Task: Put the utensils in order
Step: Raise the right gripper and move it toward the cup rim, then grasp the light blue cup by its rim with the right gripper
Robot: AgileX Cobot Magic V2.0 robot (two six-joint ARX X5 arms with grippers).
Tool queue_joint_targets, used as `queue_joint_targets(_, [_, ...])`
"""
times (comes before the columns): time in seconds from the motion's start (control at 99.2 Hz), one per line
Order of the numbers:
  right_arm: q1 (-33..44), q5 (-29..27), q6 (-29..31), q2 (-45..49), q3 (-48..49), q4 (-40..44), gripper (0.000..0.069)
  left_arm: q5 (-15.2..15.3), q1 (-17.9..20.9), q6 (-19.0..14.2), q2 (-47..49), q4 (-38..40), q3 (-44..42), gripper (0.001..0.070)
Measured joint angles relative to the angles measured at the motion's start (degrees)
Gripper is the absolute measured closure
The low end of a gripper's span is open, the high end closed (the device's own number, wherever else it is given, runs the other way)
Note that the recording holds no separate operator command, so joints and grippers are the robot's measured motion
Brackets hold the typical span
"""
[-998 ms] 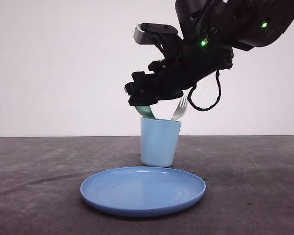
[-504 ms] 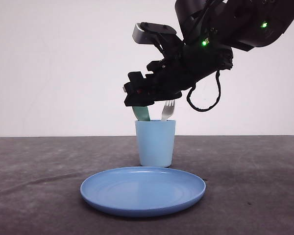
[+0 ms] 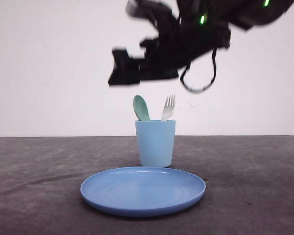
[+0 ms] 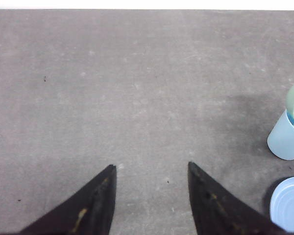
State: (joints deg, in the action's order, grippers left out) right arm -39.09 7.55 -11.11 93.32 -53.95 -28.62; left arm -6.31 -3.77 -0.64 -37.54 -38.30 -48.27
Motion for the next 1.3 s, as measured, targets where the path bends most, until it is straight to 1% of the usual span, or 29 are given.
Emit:
queue_joint_targets(0.091, [-0.28, -0.02, 0.28, -4.44, -0.02, 4.33, 0.0194, 0.00, 0.00, 0.00, 0.00, -0.02, 0.00, 0.0436])
queue_joint_targets(0.222, [-0.24, -0.13, 1.14, -12.13, -0.02, 13.14, 0.0194, 0.00, 0.00, 0.00, 0.00, -0.02, 0.00, 0.0436])
queue_joint_targets(0.454, [2.32, -3.13, 3.34, -25.35, -0.04, 28.59, 0.0194, 0.00, 0.00, 0.00, 0.00, -0.02, 0.00, 0.0436])
queue_joint_targets(0.575, [4.72, -3.41, 4.33, -29.27, -0.09, 36.59, 0.0194, 0.00, 0.00, 0.02, 0.00, -0.04, 0.00, 0.0436])
queue_joint_targets(0.696, [6.82, -3.43, 5.92, -31.34, -0.09, 44.89, 0.0194, 0.00, 0.00, 0.31, 0.00, -0.07, 0.00, 0.0436])
queue_joint_targets(0.746, [7.48, -3.39, 6.62, -31.74, 0.00, 47.04, 0.0194, 0.00, 0.00, 0.57, 0.00, -0.07, 0.00, 0.0436])
queue_joint_targets(0.786, [7.93, -3.19, 7.17, -31.82, 0.28, 47.32, 0.0191, 0.00, 0.00, 0.66, 0.00, -0.07, 0.00, 0.0436])
queue_joint_targets(0.827, [8.41, -2.91, 7.76, -31.85, 0.83, 47.08, 0.0172, 0.00, 0.00, 0.70, 0.00, -0.09, 0.00, 0.0436])
queue_joint_targets(0.948, [9.18, -2.60, 9.66, -31.28, 4.66, 46.36, 0.0049, 0.00, 0.00, 0.70, 0.00, -0.11, 0.00, 0.0436])
queue_joint_targets(1.008, [9.25, -2.62, 10.38, -30.38, 7.04, 44.81, 0.0014, 0.00, 0.00, 0.72, 0.00, -0.11, 0.00, 0.0436])
queue_joint_targets(1.169, [9.22, -2.49, 11.65, -27.15, 12.70, 38.32, 0.0010, 0.00, 0.00, 0.74, 0.00, -0.13, 0.00, 0.0436])
queue_joint_targets(1.3, [9.22, -1.46, 12.70, -22.10, 13.64, 33.66, 0.0009, -0.02, 0.00, 0.90, 0.00, -0.13, 0.00, 0.0436])
